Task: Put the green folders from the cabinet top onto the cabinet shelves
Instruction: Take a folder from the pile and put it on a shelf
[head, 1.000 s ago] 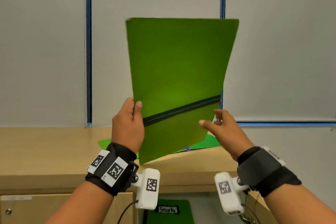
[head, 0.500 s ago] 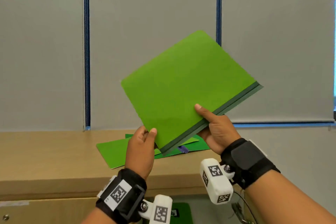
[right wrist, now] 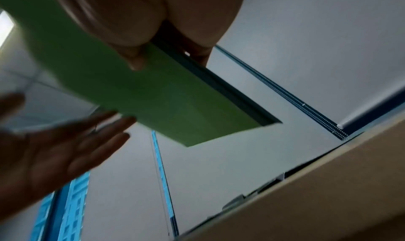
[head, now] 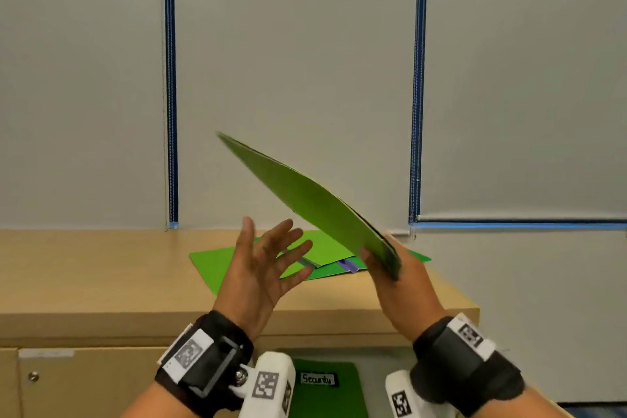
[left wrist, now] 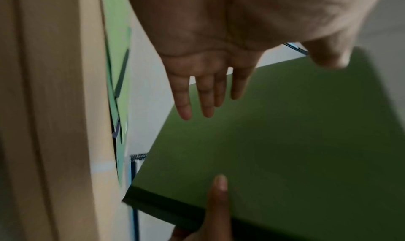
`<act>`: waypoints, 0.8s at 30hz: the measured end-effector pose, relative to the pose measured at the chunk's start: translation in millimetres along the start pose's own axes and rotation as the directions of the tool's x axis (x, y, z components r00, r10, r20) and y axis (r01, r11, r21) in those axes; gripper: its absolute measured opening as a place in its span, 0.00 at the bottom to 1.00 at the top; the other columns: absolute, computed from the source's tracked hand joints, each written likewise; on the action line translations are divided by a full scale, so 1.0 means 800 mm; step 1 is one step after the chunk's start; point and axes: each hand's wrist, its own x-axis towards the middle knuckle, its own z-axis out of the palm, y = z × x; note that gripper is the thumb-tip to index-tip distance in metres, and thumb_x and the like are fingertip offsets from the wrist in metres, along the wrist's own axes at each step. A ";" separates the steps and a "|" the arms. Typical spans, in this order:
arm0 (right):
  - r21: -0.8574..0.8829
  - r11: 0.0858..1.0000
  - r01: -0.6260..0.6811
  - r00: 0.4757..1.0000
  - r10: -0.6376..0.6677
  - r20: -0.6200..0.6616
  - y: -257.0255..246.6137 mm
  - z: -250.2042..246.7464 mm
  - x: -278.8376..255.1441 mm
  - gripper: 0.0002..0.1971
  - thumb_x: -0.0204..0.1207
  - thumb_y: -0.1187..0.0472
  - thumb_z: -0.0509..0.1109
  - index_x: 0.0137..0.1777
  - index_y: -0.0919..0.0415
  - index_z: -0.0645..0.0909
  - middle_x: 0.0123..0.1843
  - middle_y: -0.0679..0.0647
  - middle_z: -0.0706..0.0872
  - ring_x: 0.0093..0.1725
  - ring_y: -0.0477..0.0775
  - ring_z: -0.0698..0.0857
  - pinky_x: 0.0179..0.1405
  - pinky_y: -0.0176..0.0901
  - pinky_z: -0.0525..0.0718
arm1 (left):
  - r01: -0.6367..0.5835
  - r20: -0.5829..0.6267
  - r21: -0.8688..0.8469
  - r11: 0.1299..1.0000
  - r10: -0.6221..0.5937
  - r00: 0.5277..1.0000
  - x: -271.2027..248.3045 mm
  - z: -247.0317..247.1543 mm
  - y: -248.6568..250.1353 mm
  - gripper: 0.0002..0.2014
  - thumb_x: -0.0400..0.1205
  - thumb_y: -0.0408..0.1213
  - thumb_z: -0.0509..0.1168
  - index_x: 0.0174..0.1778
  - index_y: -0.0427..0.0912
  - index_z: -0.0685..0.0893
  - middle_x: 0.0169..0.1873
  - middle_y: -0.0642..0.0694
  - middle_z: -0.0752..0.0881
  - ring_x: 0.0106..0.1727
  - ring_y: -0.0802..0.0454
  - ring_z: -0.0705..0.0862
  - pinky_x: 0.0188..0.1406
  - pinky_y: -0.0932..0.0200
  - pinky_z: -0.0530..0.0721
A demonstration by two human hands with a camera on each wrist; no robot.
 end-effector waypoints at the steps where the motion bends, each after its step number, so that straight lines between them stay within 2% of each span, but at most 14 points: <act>1: -0.041 0.999 0.021 1.000 -0.021 0.010 0.005 0.010 -0.006 0.21 0.82 0.65 0.65 0.67 0.37 0.77 0.63 0.34 0.85 0.65 0.34 0.80 0.64 0.31 0.78 | -0.067 0.088 0.115 0.991 0.057 0.994 -0.004 0.004 -0.001 0.47 0.61 0.74 0.69 0.74 0.52 0.76 0.74 0.50 0.78 0.72 0.51 0.79 0.69 0.42 0.77; 2: -0.065 0.998 0.015 1.000 -0.014 0.026 0.010 0.020 -0.010 0.22 0.83 0.63 0.62 0.73 0.40 0.72 0.70 0.40 0.81 0.71 0.38 0.77 0.71 0.38 0.76 | -0.151 0.192 0.273 0.950 0.100 0.976 -0.008 0.009 -0.004 0.50 0.58 0.74 0.72 0.77 0.58 0.70 0.77 0.57 0.72 0.76 0.57 0.74 0.72 0.47 0.75; 4: -0.080 0.997 -0.019 0.997 0.025 0.074 0.018 0.044 -0.016 0.28 0.82 0.61 0.59 0.82 0.45 0.62 0.79 0.44 0.70 0.79 0.42 0.68 0.78 0.50 0.70 | -0.280 0.386 0.519 0.807 0.071 0.920 -0.015 0.023 -0.016 0.55 0.60 0.70 0.74 0.82 0.63 0.56 0.80 0.66 0.63 0.80 0.65 0.64 0.77 0.54 0.68; 5: -0.071 0.997 -0.029 0.993 0.036 0.110 0.016 0.055 -0.017 0.32 0.81 0.60 0.59 0.84 0.44 0.56 0.82 0.44 0.64 0.82 0.43 0.63 0.79 0.54 0.69 | -0.313 0.427 0.589 0.745 0.042 0.903 -0.017 0.030 -0.022 0.56 0.63 0.66 0.75 0.83 0.63 0.51 0.81 0.66 0.61 0.80 0.67 0.62 0.78 0.55 0.66; 6: -0.053 0.998 -0.044 0.989 0.051 0.137 0.015 0.064 -0.018 0.36 0.79 0.59 0.60 0.85 0.43 0.50 0.84 0.42 0.58 0.83 0.43 0.59 0.80 0.55 0.68 | -0.329 0.435 0.610 0.721 0.042 0.899 -0.018 0.038 -0.026 0.53 0.66 0.62 0.75 0.83 0.63 0.50 0.81 0.65 0.62 0.80 0.67 0.62 0.79 0.53 0.66; 8: -0.057 0.997 -0.042 0.980 0.052 0.192 0.009 0.070 -0.018 0.43 0.76 0.55 0.64 0.85 0.41 0.40 0.86 0.40 0.50 0.85 0.43 0.52 0.81 0.54 0.66 | -0.320 0.386 0.582 0.747 0.092 0.918 -0.017 0.046 -0.026 0.40 0.76 0.57 0.69 0.82 0.61 0.57 0.78 0.63 0.69 0.79 0.64 0.67 0.80 0.48 0.66; 10: -0.106 0.994 0.000 0.961 0.029 0.275 0.003 0.059 -0.018 0.50 0.71 0.43 0.67 0.84 0.42 0.36 0.86 0.38 0.43 0.85 0.40 0.43 0.85 0.51 0.56 | -0.320 0.308 0.546 0.775 0.169 0.936 -0.014 0.043 -0.014 0.24 0.85 0.49 0.60 0.79 0.55 0.69 0.73 0.60 0.78 0.75 0.62 0.74 0.78 0.48 0.70; 12: -0.183 0.983 0.005 0.940 0.058 0.335 -0.007 0.040 -0.018 0.53 0.67 0.29 0.66 0.83 0.37 0.34 0.84 0.32 0.36 0.84 0.37 0.39 0.84 0.47 0.50 | -0.336 0.208 0.538 0.773 0.265 0.942 -0.009 0.029 0.000 0.19 0.87 0.46 0.56 0.75 0.50 0.74 0.69 0.57 0.82 0.72 0.62 0.77 0.77 0.49 0.72; 13: -0.208 0.978 -0.007 0.948 0.073 0.310 -0.009 0.031 -0.017 0.53 0.67 0.27 0.65 0.83 0.36 0.35 0.83 0.30 0.35 0.83 0.37 0.39 0.82 0.47 0.50 | -0.348 0.159 0.545 0.763 0.313 0.936 -0.007 0.020 0.005 0.20 0.87 0.48 0.56 0.75 0.50 0.75 0.69 0.56 0.82 0.72 0.60 0.77 0.77 0.47 0.71; 16: -0.243 0.964 -0.108 0.991 0.124 0.050 0.005 0.007 -0.011 0.48 0.74 0.34 0.65 0.85 0.42 0.38 0.85 0.34 0.38 0.84 0.40 0.42 0.82 0.49 0.49 | -0.344 0.056 0.482 0.806 0.364 0.930 -0.001 -0.001 0.012 0.20 0.85 0.49 0.57 0.72 0.53 0.77 0.68 0.52 0.83 0.72 0.53 0.79 0.75 0.39 0.72; 19: -0.148 0.944 -0.296 0.947 0.269 -0.177 0.037 -0.016 -0.006 0.44 0.79 0.48 0.68 0.86 0.52 0.42 0.87 0.49 0.44 0.85 0.48 0.46 0.85 0.54 0.51 | -0.330 0.015 0.422 0.844 0.357 0.934 -0.002 -0.014 0.010 0.17 0.84 0.47 0.56 0.68 0.57 0.80 0.66 0.49 0.85 0.71 0.48 0.80 0.73 0.35 0.72; 21: -0.007 0.935 -0.354 0.918 0.347 -0.190 0.059 -0.030 -0.010 0.40 0.79 0.52 0.69 0.85 0.53 0.50 0.86 0.54 0.56 0.84 0.48 0.57 0.84 0.55 0.58 | -0.300 -0.019 0.395 0.869 0.334 0.942 -0.006 -0.023 0.000 0.17 0.84 0.47 0.57 0.67 0.56 0.81 0.66 0.48 0.85 0.71 0.47 0.80 0.74 0.35 0.72; 22: 0.082 0.929 -0.361 0.917 0.370 -0.150 0.071 -0.034 -0.014 0.35 0.79 0.52 0.69 0.83 0.51 0.58 0.83 0.52 0.65 0.81 0.47 0.65 0.82 0.57 0.63 | -0.278 -0.032 0.392 0.877 0.315 0.949 -0.007 -0.027 -0.006 0.16 0.84 0.47 0.57 0.67 0.55 0.81 0.66 0.48 0.85 0.70 0.47 0.80 0.73 0.35 0.73; 24: 0.200 0.904 -0.378 0.919 0.393 -0.038 0.094 -0.037 -0.031 0.22 0.75 0.50 0.68 0.70 0.46 0.75 0.70 0.49 0.83 0.70 0.50 0.80 0.73 0.63 0.75 | -0.236 -0.057 0.403 0.884 0.282 0.958 -0.010 -0.034 -0.021 0.15 0.84 0.47 0.58 0.65 0.53 0.82 0.63 0.46 0.86 0.67 0.46 0.83 0.70 0.36 0.76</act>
